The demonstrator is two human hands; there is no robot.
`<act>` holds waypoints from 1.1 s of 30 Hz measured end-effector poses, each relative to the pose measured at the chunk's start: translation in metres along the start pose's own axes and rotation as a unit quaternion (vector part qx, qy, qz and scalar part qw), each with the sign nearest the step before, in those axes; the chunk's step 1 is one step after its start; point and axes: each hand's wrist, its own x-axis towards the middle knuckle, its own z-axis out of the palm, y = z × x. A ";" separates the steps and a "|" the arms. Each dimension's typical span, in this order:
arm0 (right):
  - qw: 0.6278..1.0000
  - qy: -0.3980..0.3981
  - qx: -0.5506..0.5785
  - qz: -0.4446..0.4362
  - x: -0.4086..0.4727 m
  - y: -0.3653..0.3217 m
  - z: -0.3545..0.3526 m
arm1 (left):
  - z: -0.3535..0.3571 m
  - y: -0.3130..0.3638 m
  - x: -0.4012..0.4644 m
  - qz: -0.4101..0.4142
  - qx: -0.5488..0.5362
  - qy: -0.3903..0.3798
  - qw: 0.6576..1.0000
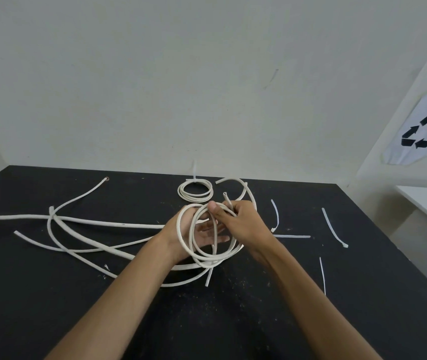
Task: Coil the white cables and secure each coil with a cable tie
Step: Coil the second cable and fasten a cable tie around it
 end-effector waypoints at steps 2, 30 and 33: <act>0.999 -0.024 0.025 0.022 0.002 0.001 0.002 | 0.001 0.001 0.000 0.003 0.013 0.018 1.000; 1.000 0.002 -0.011 -0.004 0.009 0.015 -0.026 | -0.001 0.009 -0.007 0.305 0.401 0.121 0.855; 0.998 -0.029 -0.054 -0.014 0.007 0.012 -0.027 | -0.005 0.009 -0.003 0.304 0.473 0.106 0.820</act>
